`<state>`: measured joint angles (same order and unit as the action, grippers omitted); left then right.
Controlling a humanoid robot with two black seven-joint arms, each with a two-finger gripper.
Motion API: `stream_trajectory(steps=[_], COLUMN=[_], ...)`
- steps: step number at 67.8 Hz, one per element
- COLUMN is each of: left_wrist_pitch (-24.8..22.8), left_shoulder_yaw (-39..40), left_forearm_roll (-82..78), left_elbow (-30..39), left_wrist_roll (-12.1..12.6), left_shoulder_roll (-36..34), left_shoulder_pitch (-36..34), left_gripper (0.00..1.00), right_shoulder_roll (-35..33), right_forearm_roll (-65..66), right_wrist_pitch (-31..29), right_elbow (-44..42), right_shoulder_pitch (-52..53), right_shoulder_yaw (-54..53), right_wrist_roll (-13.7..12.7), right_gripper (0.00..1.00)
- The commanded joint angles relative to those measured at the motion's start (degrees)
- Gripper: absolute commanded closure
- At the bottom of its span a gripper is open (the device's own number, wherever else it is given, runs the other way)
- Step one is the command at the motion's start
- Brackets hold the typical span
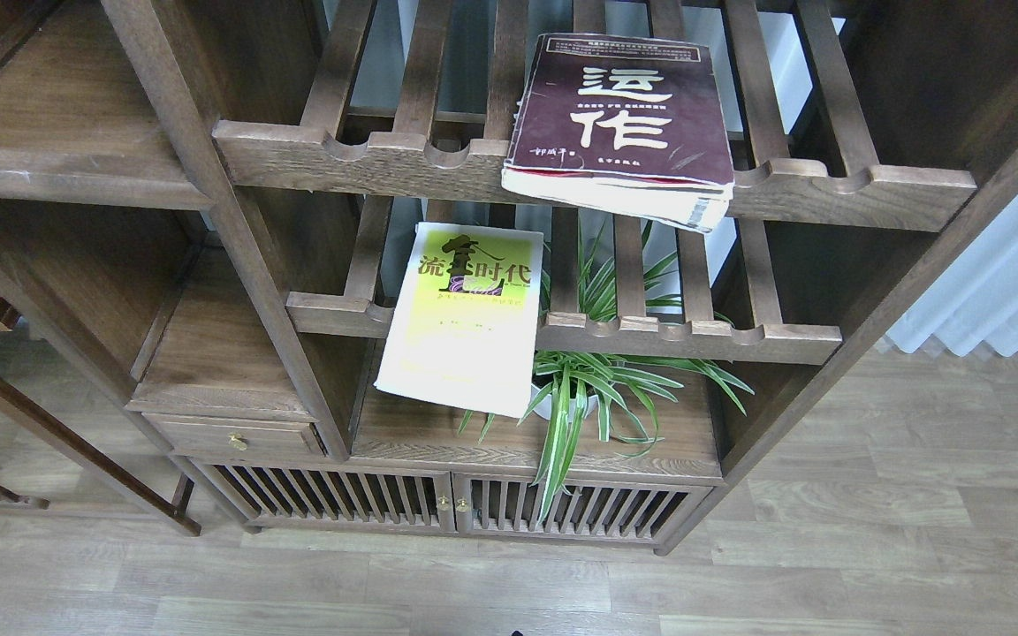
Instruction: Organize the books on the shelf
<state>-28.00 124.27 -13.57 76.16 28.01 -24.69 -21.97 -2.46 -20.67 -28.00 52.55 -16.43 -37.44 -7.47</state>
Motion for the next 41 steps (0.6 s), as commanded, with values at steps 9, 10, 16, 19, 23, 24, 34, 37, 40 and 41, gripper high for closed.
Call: stream_trajectory(steps=[9, 10, 16, 19, 23, 24, 34, 37, 40, 41], left_wrist_pitch=[0.0, 0.0, 0.0, 0.0, 0.0, 0.0, 0.0, 0.0, 0.0, 0.0], left_shoulder_yaw=[-1.83, -2.27, -4.82, -7.28, -10.0, -10.45, -15.28, -16.25, -17.3, -17.57], left_forearm_roll=[-8.13, -8.74, -10.68, -11.82, -12.96, -13.14, -17.71, -18.77, -19.56, -19.74], left_elbow=[-4.61, -5.22, -7.42, -9.0, -10.41, -10.68, -14.36, -14.98, -15.77, -15.86], left_wrist_roll=[-0.01, -0.01, -0.01, -0.01, -0.01, -0.01, -0.01, -0.01, -0.01, -0.01], left_shoulder_roll=[-3.09, -3.7, -5.63, -6.69, -7.39, -7.48, -8.36, -8.36, -8.36, -8.36], left_shoulder_pitch=[-9.84, -10.72, -13.8, -15.99, -18.36, -18.81, -25.83, -27.51, -29.09, -29.36], left_gripper=[0.94, 0.94, 0.94, 0.94, 0.95, 0.94, 0.95, 0.94, 0.94, 0.95], right_shoulder_roll=[-0.09, -0.09, 0.0, 0.0, 0.0, 0.0, -0.09, -0.17, -0.17, -0.17], right_forearm_roll=[0.01, 0.01, 0.01, 0.01, 0.01, 0.01, -0.08, -0.08, -0.08, 0.01], right_wrist_pitch=[0.0, 0.0, 0.0, 0.0, 0.0, 0.0, 0.0, 0.0, 0.0, 0.0], right_elbow=[0.01, 0.01, 0.01, 0.01, 0.01, 0.01, 0.18, 0.27, 0.27, 0.27], right_shoulder_pitch=[-0.18, -0.18, -0.18, -0.18, -0.18, -0.18, -0.62, -0.71, -0.71, -0.71], right_shoulder_yaw=[0.0, 0.09, 0.09, 0.09, 0.18, 0.18, 0.09, 0.09, 0.09, 0.09], right_wrist_roll=[0.0, 0.0, 0.0, 0.0, 0.0, 0.0, 0.0, 0.0, 0.0, 0.0], right_gripper=[0.01, 0.01, 0.01, 0.01, 0.01, 0.01, 0.01, 0.01, 0.01, 0.01])
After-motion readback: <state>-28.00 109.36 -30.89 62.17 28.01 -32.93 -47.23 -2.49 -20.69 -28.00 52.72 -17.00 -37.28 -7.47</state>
